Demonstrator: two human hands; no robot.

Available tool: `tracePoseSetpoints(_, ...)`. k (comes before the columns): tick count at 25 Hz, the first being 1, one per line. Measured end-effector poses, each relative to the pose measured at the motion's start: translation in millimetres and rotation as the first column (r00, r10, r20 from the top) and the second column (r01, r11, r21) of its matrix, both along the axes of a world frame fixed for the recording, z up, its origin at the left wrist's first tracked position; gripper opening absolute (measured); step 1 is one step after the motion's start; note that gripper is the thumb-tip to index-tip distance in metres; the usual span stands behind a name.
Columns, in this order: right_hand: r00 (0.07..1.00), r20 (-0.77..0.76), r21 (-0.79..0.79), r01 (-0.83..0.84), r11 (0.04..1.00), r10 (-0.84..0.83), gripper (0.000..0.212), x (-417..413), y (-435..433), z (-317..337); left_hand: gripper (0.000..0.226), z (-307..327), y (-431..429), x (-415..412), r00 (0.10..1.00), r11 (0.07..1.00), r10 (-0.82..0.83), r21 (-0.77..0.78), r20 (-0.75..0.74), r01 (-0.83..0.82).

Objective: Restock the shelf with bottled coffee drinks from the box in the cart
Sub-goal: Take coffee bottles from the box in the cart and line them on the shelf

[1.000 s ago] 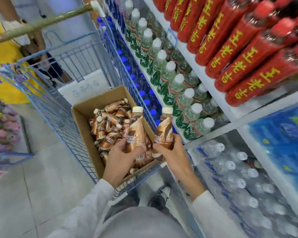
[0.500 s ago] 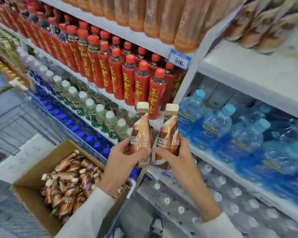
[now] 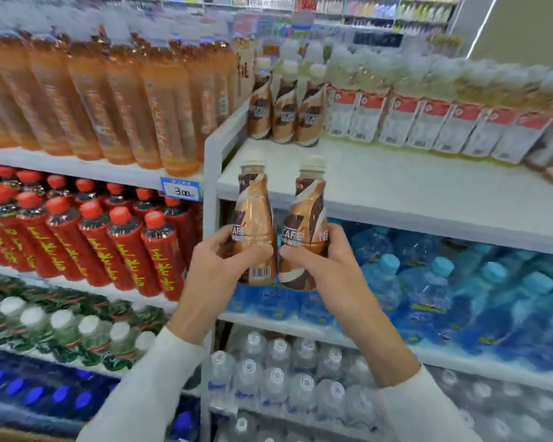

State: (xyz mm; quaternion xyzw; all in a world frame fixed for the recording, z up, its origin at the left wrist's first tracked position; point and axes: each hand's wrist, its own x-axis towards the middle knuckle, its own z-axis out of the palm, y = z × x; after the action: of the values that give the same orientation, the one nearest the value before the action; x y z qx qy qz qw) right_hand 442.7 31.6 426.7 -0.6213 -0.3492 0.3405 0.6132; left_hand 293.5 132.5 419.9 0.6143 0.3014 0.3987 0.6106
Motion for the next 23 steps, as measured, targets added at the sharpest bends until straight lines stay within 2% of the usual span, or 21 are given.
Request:
tracePoseSetpoints(2,0.998,0.038,0.043,0.041,0.998,-0.042,0.054,24,8,19,0.018,24,14,28,0.997,0.999,-0.047,-0.015,0.060,0.048)
tracePoseSetpoints(4,0.992,0.083,0.072,0.093,0.993,-0.099,0.063,47,20,36,0.027,45,30,55,0.996,0.997,-0.061,0.040,0.060,0.059)
tracePoseSetpoints(8,0.953,0.213,0.095,0.197,0.976,-0.214,0.063,92,43,51,0.031,64,59,103,0.998,0.978,-0.048,0.201,-0.046,0.057)
tracePoseSetpoints(11,0.927,0.284,0.064,0.236,0.970,-0.245,0.061,119,54,51,0.040,60,77,134,0.991,0.968,-0.017,0.248,-0.134,0.050)
tracePoseSetpoints(15,0.926,0.292,0.048,0.235,0.971,-0.238,0.060,142,63,43,0.059,46,86,156,0.979,0.957,0.004,0.286,-0.201,0.055)
tracePoseSetpoints(20,0.920,0.340,0.044,0.190,0.981,-0.194,0.061,153,66,34,0.060,36,87,164,0.977,0.944,0.020,0.325,-0.212,0.051)
tracePoseSetpoints(23,0.914,0.385,-0.012,0.142,0.990,-0.126,0.077,156,58,36,0.068,34,90,158,0.970,0.930,-0.020,0.351,-0.241,0.106)
